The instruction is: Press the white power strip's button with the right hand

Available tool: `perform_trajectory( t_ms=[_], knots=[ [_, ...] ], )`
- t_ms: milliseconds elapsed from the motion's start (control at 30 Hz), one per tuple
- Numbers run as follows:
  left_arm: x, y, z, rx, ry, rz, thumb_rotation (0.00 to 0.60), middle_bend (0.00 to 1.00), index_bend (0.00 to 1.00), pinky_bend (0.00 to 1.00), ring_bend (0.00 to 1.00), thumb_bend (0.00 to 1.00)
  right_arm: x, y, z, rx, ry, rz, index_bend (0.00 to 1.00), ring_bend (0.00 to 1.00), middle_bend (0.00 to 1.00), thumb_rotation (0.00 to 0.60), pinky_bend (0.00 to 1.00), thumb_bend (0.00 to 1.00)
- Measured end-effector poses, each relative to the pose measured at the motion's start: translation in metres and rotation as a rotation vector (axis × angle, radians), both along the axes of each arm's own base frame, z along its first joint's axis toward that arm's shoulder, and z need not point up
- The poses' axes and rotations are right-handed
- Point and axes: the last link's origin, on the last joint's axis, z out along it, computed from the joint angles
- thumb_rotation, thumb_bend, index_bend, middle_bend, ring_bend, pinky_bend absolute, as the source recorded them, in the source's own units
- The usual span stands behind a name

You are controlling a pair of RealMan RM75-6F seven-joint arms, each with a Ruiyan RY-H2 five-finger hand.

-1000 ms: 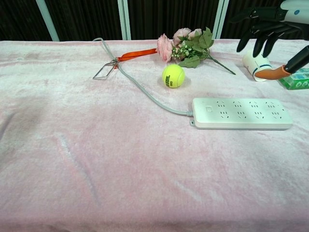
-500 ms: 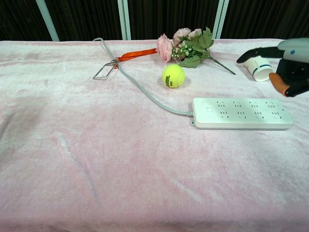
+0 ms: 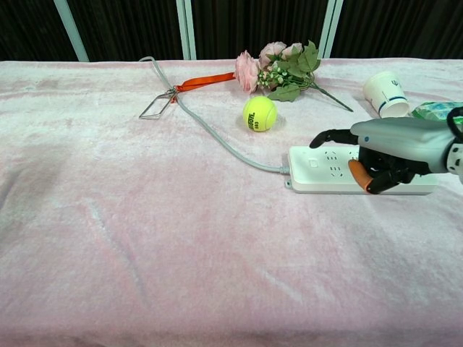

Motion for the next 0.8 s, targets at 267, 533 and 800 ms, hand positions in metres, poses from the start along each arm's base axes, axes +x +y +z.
perform_trajectory(
  t_ms=[267, 533, 800],
  knots=[
    [-0.001, 0.000, 0.002, 0.004, -0.002, 0.002, 0.600, 0.11, 0.25, 0.03, 0.04, 0.37, 0.009, -0.009, -0.014, 0.001, 0.025, -0.009, 0.15, 1.00, 0.98, 0.600, 1.00, 0.81],
    [-0.001, 0.001, 0.002, 0.007, -0.004, 0.005, 0.600, 0.11, 0.25, 0.03, 0.04, 0.37, 0.006, -0.010, -0.017, 0.005, 0.042, -0.028, 0.19, 1.00, 0.97, 0.600, 1.00, 0.81],
    [-0.001, 0.001, 0.002, 0.011, -0.004, 0.006, 0.600, 0.11, 0.25, 0.03, 0.04, 0.37, 0.002, -0.009, -0.019, 0.018, 0.055, -0.038, 0.21, 1.00, 0.97, 0.600, 1.00, 0.81]
  ],
)
